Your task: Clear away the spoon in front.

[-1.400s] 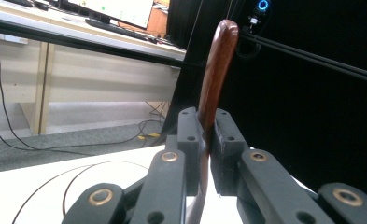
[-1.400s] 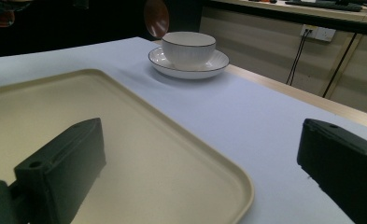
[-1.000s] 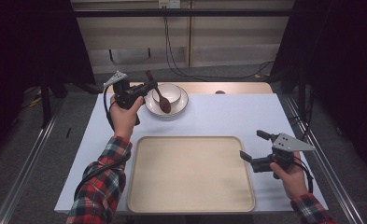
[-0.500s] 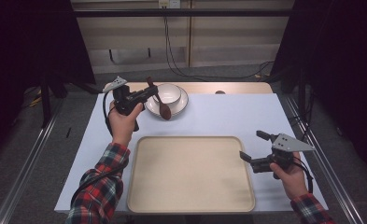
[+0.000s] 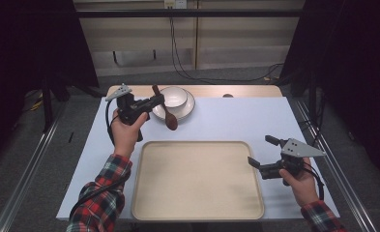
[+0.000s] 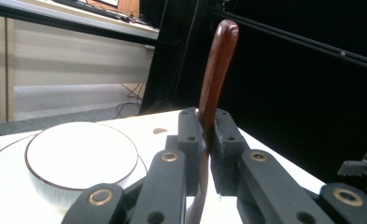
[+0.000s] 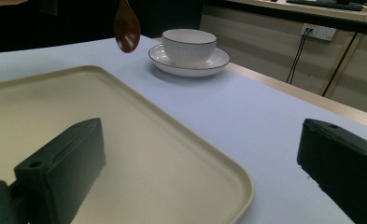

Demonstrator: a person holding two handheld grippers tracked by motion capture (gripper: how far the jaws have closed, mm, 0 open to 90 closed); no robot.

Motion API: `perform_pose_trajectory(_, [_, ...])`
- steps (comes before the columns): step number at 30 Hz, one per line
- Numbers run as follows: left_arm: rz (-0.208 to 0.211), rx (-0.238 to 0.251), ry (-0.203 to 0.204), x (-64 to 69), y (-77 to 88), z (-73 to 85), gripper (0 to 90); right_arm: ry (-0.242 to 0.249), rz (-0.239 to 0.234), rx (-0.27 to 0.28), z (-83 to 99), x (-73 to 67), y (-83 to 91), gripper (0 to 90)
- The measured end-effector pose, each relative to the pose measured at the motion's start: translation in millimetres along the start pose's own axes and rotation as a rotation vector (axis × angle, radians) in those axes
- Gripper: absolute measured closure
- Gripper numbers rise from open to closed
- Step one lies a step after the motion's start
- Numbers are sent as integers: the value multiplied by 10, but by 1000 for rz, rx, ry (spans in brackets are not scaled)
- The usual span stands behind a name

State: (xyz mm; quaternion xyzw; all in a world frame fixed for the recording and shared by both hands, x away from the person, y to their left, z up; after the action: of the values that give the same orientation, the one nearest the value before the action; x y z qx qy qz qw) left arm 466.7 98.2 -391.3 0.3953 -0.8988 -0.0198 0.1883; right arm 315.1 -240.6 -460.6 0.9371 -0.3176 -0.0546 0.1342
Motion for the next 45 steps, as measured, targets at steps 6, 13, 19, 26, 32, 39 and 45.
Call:
perform_pose_trajectory(6, [5,-24,-4,11,44,67,839,0,-2,-6,7,-3,-2,8])
perform_pose_trajectory(13, [41,-37,-5,68,97,118,839,1,12,-5,9,5,-6,7])
perform_pose_trajectory(19, [69,-46,-4,119,152,151,839,-1,9,-5,11,-4,-13,8])
perform_pose_trajectory(26, [92,-57,-3,198,199,209,839,5,0,-12,21,-11,-22,7])
perform_pose_trajectory(32, [111,-73,-11,259,239,267,839,5,-3,-10,20,-9,-22,7])
perform_pose_trajectory(39, [138,-92,-8,317,274,331,839,6,0,-13,21,-10,-21,7])
perform_pose_trajectory(45, [150,-101,2,355,302,387,839,6,13,-13,22,-7,-22,7])
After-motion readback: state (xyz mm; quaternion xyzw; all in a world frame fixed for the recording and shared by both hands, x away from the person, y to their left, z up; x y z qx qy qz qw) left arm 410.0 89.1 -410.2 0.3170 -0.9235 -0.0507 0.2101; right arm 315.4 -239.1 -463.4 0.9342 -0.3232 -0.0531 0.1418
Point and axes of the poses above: each handheld gripper's, and its own axes: y roughly backward along the jaws, z roughly out of its underside, x roughly to its right, the point moved 8 cm from there along -y, roughly forward along the jaws, and after that the axes turned 12 degrees about -z, right-handed, at the moved point
